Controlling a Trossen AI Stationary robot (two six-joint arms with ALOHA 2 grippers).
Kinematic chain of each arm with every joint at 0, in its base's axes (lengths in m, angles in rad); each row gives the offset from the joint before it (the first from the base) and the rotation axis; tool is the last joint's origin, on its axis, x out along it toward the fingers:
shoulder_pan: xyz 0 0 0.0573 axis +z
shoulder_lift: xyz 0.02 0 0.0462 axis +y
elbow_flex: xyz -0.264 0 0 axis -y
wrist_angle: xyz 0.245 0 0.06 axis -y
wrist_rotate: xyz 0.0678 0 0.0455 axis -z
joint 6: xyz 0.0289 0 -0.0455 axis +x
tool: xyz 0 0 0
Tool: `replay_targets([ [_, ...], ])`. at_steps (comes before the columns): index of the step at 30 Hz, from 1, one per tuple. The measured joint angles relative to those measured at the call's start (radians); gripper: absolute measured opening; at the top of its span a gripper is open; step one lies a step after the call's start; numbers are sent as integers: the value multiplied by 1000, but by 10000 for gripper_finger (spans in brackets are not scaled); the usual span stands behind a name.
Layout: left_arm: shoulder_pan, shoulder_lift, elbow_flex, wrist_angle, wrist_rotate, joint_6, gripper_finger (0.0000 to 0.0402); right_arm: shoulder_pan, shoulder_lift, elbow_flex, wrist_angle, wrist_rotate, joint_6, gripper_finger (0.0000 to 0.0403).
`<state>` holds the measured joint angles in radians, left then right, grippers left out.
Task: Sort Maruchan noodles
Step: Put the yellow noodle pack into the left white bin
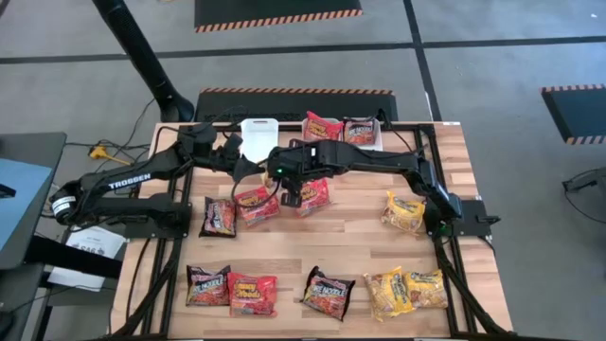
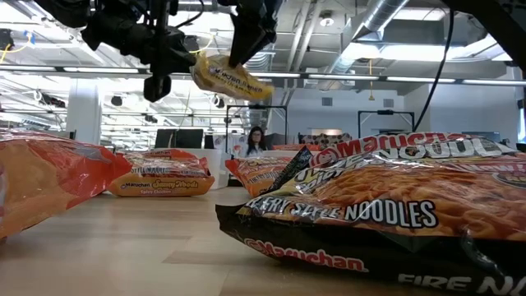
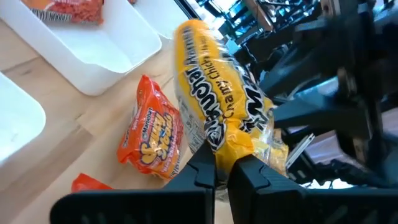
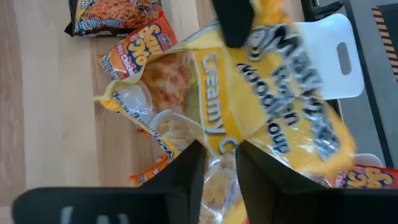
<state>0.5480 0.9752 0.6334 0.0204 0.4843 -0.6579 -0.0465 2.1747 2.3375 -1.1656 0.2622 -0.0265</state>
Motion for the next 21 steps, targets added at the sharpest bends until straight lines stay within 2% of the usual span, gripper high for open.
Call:
replay_targets([
  [9, 2, 0, -1, -3, -68, 145, 0, -30, -60, 18, -45, 7, 0, 165],
  [21, 28, 0, -1, 27, -104, 283, 0, -104, -173, 17, -76, 6, -8, 168],
])
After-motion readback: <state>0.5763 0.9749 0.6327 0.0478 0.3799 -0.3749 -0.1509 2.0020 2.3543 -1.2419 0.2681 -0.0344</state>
